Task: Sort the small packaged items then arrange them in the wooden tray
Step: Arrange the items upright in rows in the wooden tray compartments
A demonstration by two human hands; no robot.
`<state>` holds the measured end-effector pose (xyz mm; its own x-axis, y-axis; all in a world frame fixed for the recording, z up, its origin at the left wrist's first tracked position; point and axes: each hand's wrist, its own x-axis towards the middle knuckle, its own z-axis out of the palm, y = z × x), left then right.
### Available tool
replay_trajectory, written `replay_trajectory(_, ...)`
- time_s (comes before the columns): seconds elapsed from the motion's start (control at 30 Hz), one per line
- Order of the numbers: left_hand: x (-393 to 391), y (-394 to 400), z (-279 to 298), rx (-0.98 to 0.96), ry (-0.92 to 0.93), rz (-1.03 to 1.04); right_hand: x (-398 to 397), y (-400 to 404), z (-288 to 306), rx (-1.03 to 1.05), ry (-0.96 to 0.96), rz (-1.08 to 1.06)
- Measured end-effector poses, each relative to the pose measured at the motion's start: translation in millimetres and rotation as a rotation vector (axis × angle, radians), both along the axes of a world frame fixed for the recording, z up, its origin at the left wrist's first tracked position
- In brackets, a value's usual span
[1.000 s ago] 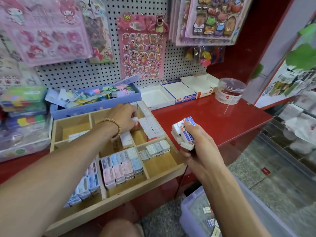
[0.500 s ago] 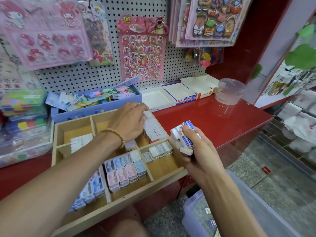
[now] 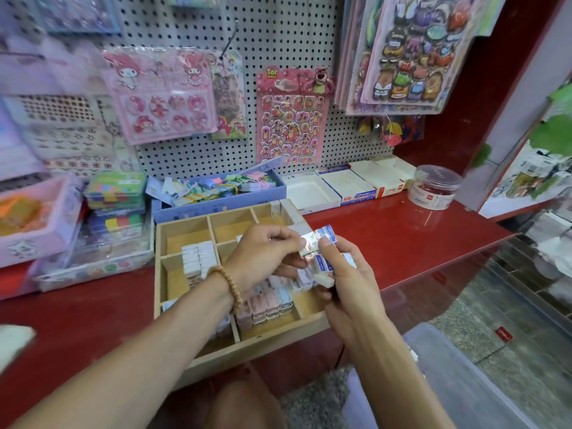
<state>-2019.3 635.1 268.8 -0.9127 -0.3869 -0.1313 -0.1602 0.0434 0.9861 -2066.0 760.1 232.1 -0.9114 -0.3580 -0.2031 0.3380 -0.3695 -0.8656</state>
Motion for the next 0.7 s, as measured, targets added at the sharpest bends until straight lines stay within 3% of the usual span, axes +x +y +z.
replay_trajectory(0.2,19.8,-4.2,20.7,0.062,0.007,0.01,13.7,-1.2,10.3,-0.117,0.018,0.077)
replay_trajectory(0.5,43.0,-14.0,41.9,0.157,0.043,0.051,26.0,-1.1,21.1,-0.103,0.008,0.104)
replay_trajectory(0.6,51.7,-27.2,42.8,0.072,0.07,0.134,28.4,0.4,21.6,-0.076,-0.038,0.084)
replay_trajectory(0.7,64.0,-47.3,39.2,-0.152,0.067,0.2,30.9,-2.1,22.6,-0.034,-0.046,0.065)
